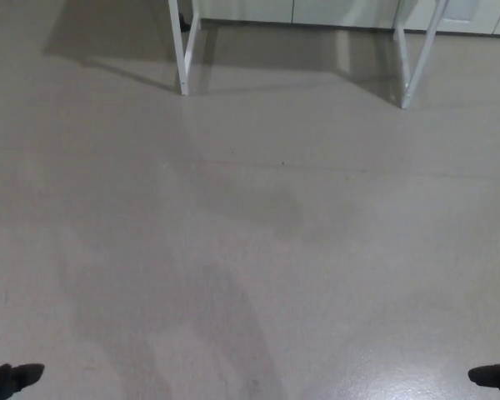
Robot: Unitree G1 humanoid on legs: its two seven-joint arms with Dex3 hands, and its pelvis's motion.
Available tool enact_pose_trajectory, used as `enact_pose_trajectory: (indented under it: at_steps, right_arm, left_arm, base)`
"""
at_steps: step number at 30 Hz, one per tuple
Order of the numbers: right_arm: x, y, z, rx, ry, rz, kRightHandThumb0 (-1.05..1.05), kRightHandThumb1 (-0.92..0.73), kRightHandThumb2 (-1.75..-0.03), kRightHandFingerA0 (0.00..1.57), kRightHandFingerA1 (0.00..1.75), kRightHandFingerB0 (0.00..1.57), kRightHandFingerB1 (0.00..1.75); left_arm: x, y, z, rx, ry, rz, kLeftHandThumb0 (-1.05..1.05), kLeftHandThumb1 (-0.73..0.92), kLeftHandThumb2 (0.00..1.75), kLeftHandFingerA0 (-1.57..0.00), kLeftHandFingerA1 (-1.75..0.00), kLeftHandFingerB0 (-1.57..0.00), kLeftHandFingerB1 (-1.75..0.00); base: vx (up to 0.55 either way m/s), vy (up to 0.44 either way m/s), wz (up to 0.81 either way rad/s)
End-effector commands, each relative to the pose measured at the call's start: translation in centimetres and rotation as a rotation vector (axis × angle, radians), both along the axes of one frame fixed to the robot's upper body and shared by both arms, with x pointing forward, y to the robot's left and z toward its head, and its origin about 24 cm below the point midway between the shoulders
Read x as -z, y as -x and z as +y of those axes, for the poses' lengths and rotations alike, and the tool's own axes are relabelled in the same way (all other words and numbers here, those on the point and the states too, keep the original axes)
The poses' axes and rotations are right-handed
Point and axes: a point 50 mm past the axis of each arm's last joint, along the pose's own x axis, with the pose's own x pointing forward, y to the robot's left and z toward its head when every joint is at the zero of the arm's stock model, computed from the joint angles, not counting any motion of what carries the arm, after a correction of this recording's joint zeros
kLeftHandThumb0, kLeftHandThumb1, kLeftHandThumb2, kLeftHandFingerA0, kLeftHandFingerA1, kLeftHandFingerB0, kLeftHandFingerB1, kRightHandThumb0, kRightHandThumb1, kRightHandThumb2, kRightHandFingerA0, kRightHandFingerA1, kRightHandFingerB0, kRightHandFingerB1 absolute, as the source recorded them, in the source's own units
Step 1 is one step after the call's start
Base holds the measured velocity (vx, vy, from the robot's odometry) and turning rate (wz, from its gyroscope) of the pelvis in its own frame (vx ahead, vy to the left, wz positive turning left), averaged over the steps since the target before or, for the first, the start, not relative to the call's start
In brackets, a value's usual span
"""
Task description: The robot walk towards a table in front and click the button on the base of the boilling pot using its left middle finger
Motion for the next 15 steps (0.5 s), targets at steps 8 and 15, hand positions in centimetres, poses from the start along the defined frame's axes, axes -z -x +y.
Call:
enact_pose_trajectory:
  at_steps: [8,15]
  right_arm:
    - [-0.01,0.9,-0.65,0.014,-0.008,-0.022,-0.27,-0.35,-0.51,1.05,0.59,0.75,0.54]
    - [0.02,0.92,-0.65,0.011,-0.011,-0.027,-0.28,-0.35,-0.51,1.03,0.59,0.76,0.54]
  left_arm:
    - [0.02,1.06,0.35,0.004,0.021,0.018,-0.17,0.64,0.59,-0.48,-0.43,-0.37,-0.35]
    - [0.02,1.06,0.37,0.009,0.015,0.025,-0.18,0.63,0.59,-0.48,-0.42,-0.36,-0.35]
  base:
    - [0.0,0.0,0.0]
    - [0.0,0.0,0.0]
